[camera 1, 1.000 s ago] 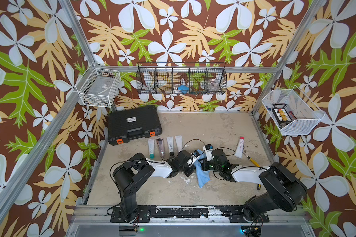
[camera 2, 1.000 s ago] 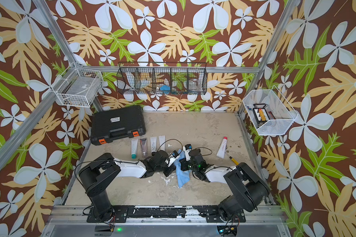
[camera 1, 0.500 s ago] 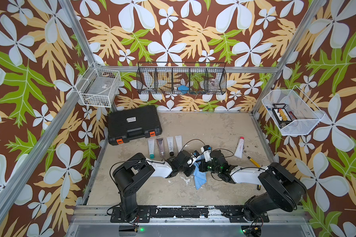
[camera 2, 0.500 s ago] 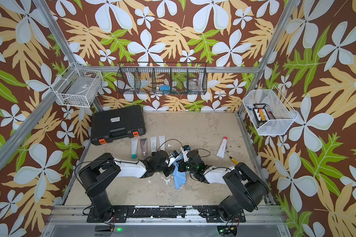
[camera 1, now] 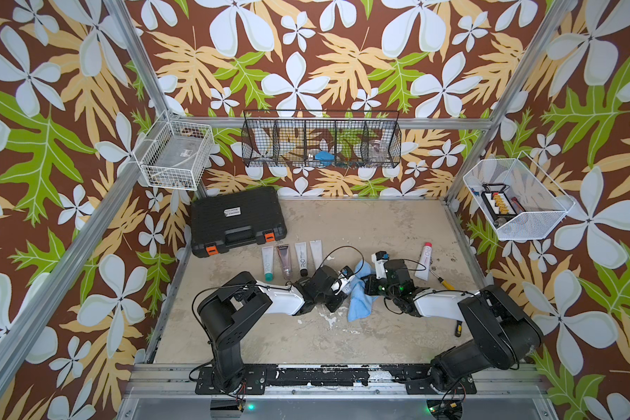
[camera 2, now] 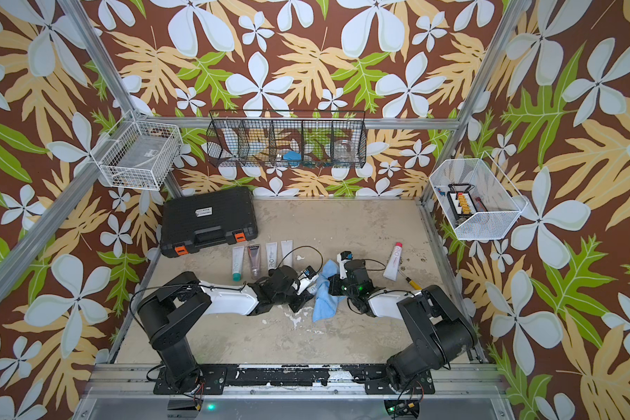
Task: Wipe the surface of the toothpaste tube
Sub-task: Wipe the dirt from the toothpaste tube.
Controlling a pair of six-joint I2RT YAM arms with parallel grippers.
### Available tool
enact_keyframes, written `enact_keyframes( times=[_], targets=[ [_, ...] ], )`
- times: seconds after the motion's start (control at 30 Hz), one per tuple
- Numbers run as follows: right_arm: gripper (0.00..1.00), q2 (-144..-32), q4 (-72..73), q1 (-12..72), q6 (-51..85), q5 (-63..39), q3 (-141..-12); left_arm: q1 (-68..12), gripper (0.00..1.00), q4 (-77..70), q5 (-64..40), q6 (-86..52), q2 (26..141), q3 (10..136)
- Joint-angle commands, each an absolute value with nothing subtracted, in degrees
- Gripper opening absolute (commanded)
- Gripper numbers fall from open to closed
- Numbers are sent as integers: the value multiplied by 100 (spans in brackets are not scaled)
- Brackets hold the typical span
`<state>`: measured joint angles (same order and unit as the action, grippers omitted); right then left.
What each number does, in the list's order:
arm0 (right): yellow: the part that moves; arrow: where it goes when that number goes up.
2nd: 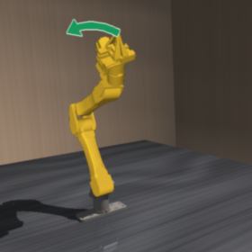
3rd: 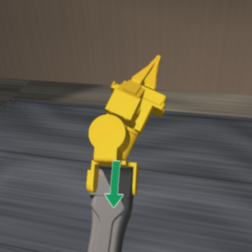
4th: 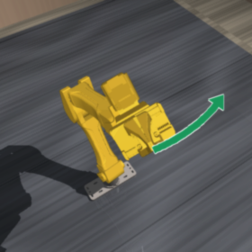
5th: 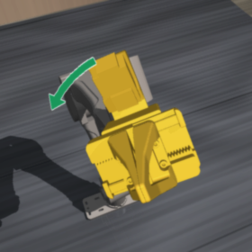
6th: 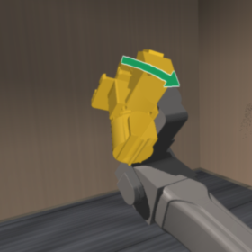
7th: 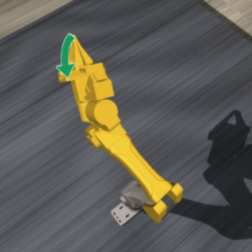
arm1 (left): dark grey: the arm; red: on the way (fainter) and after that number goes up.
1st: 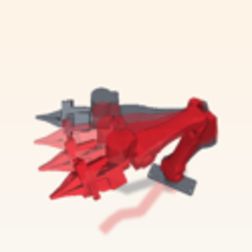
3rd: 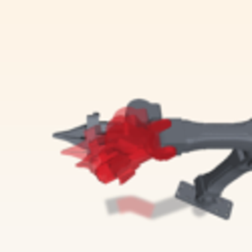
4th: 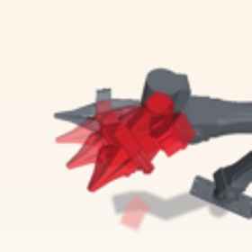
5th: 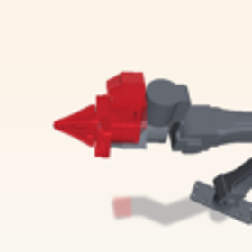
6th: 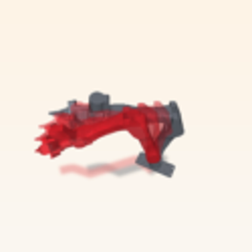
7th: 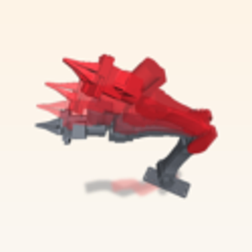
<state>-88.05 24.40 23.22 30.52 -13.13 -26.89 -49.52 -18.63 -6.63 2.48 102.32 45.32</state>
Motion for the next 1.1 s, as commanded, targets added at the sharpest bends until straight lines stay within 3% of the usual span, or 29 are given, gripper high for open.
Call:
enact_keyframes(
  times=[0.0, 0.2, 0.57, 1.07],
  targets=[
    [0, -8785, 1619, 2091, 2944, -1132, -2578, -4939, 15, -1956, -791, 352, 10154, 4537],
    [0, -8739, 1330, 2023, 2794, -888, -2806, -4913, 15, -1973, -844, 360, 10103, 4500],
    [0, -8946, 1844, 2093, 2672, -1808, -2667, -4887, 15, -2050, -907, 312, 10193, 4535],
    [0, -9106, 2202, 3386, 3016, -2171, -2885, -4869, 15, -2088, -949, 316, 10249, 4566]
  ],
)
